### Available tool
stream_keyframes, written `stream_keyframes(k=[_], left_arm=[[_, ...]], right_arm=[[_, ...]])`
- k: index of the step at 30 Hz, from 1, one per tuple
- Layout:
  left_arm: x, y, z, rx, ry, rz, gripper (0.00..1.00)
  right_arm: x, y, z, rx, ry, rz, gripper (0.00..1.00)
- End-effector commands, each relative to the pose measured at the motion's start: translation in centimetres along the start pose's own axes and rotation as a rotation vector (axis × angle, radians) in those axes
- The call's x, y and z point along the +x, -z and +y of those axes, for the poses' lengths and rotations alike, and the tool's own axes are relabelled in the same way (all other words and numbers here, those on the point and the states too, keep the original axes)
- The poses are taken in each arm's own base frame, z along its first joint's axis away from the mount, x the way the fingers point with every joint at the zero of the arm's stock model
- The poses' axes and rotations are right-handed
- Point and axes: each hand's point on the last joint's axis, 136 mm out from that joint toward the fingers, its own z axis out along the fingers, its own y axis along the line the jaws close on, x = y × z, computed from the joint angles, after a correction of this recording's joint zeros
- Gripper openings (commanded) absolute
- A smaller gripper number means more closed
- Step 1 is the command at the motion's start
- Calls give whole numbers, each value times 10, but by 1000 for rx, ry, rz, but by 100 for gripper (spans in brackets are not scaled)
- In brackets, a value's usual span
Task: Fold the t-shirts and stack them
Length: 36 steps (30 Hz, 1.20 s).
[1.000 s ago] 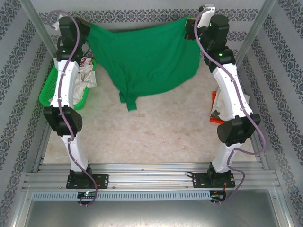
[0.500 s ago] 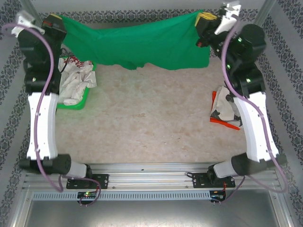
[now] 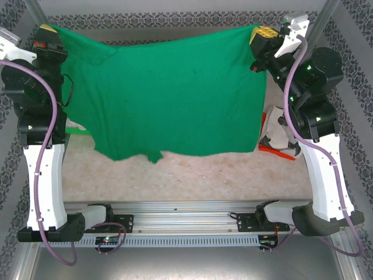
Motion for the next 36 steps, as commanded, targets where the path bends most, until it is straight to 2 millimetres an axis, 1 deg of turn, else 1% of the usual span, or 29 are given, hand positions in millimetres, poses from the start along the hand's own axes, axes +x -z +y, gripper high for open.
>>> stream_keyframes(k=[1,4,6,9,12,15,17,19,21,24,26,28,30,31,32,34,35,36], left_arm=[[3,-19,8,-8,-13,-25,0],[22,-40,20,-30,-12,14,0],[35,-56,29,-47,1,39,0],[52,-79,38,-49,20,70,0],[65,-101,46,-56,25,78,0],[72,-122,50,-62,18,82,0],[72,-131,46,-57,23,84,0],[69,-138,39,-41,27,86,0],[61,-141,29,-25,26,74,0],[44,-139,11,4,19,46,0],[34,-135,0,28,14,32,0],[31,-129,-7,43,12,42,0],[37,-120,-7,49,14,81,0],[43,-116,-4,48,20,106,0],[51,-110,2,45,28,129,0],[71,-93,22,17,59,175,0],[80,-81,34,-1,76,195,0],[93,-67,51,-27,89,220,0]], right_arm=[[7,-12,-15,34,5,7,0],[27,-32,-29,39,-20,43,0],[45,-47,-42,45,-51,76,0],[67,-69,-58,49,-87,107,0],[81,-90,-74,55,-111,121,0],[85,-110,-87,54,-131,126,0],[75,-119,-90,48,-131,110,0],[62,-126,-89,36,-127,88,0],[45,-129,-87,25,-119,58,0],[20,-127,-85,21,-98,17,0],[10,-123,-84,22,-83,5,0],[8,-117,-84,30,-72,18,0],[18,-112,-83,36,-65,62,0],[24,-108,-82,38,-68,82,0],[35,-103,-82,41,-73,106,0],[60,-92,-82,49,-86,132,0],[74,-84,-83,56,-94,139,0],[92,-74,-84,65,-110,163,0]])
